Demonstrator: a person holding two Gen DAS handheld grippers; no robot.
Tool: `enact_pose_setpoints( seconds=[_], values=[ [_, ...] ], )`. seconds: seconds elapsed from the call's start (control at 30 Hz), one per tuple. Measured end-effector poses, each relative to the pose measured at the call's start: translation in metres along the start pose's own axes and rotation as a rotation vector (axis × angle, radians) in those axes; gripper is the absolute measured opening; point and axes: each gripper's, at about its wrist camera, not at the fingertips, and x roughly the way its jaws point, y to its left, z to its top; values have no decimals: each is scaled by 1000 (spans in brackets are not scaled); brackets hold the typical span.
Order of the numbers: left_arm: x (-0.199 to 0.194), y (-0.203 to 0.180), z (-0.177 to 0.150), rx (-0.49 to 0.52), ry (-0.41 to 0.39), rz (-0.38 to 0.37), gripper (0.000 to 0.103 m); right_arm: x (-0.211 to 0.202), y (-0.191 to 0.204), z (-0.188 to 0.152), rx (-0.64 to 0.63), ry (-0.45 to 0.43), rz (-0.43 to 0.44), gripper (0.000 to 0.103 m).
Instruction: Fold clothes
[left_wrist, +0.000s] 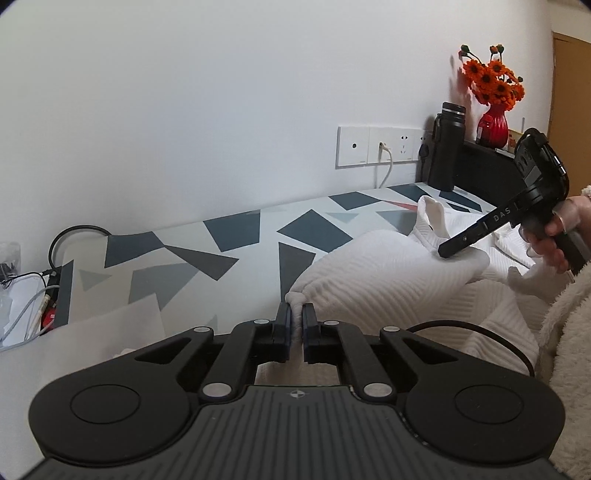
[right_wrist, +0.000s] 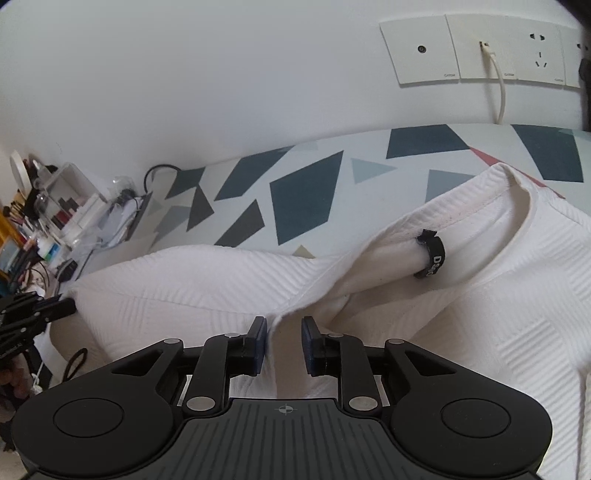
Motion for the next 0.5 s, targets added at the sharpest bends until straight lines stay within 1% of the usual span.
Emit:
enact_pose_setpoints(
  seconds=[0.1,0.23,0.5],
  values=[
    [1,0,-1,-12,0,6,6,4,1,1,-7,7,-5,20],
    [1,0,-2,-18,3,12,6,5,3,2,-11,7,-2,17],
    [4,-1,-4,-28,15,20,6,4,4,1,-13,4,-8,17]
  ],
)
